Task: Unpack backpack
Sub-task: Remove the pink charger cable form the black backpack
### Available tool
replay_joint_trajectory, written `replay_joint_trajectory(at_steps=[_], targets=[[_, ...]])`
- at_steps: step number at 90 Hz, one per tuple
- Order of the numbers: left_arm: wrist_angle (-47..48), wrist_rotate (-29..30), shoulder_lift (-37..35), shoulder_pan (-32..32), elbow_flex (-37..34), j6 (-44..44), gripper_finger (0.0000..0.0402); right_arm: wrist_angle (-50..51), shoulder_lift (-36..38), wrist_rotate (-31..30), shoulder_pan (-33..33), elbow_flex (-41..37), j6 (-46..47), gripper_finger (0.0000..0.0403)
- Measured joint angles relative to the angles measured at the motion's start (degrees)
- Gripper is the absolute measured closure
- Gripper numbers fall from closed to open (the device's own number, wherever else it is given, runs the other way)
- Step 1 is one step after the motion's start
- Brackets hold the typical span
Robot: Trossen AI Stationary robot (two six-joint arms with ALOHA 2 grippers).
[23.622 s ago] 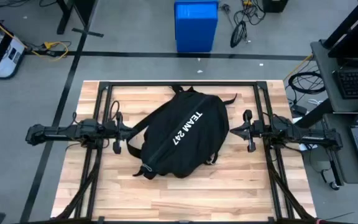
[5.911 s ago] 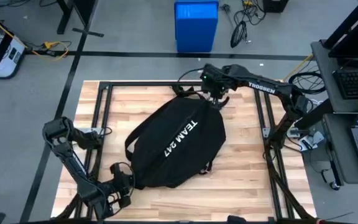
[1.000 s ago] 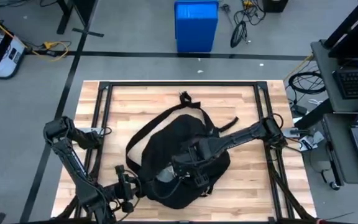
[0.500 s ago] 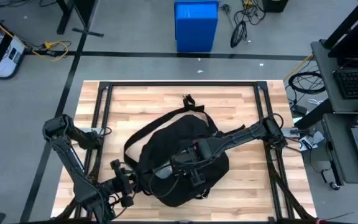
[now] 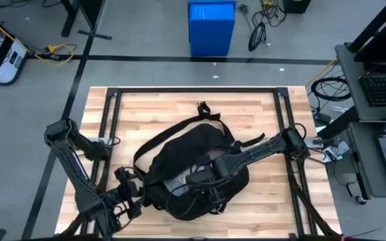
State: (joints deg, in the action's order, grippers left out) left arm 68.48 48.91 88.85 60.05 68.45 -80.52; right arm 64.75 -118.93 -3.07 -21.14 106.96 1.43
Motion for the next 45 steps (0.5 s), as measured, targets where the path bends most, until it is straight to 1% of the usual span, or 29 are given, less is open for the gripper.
replay_joint_trajectory(at_steps=[6,12,16,24,35,45], targets=[[0.03,-1.34,-1.89,0.09,0.00,-0.07,0.0048,-0.50,0.00,0.00,-0.70,0.00,0.00,0.0403],[0.02,-1.04,-3.45,0.26,0.00,-0.49,0.0047,-0.86,0.00,0.00,-1.40,0.00,0.03,0.0403],[0.04,1.26,-4.28,0.35,0.00,-0.59,0.0047,-1.10,0.00,0.00,-1.84,0.00,0.01,0.0403],[-0.08,8.11,-5.67,0.29,0.00,1.01,0.0047,-1.43,0.00,0.03,-2.48,0.00,-0.20,0.0403],[-2.03,14.18,-6.42,-2.00,0.00,9.64,0.0047,-1.68,0.00,0.06,-2.67,0.09,0.18,0.0403],[-6.22,16.65,-6.35,-5.62,-0.02,20.30,0.0047,-2.14,0.01,0.05,-2.56,0.37,0.66,0.0403]])
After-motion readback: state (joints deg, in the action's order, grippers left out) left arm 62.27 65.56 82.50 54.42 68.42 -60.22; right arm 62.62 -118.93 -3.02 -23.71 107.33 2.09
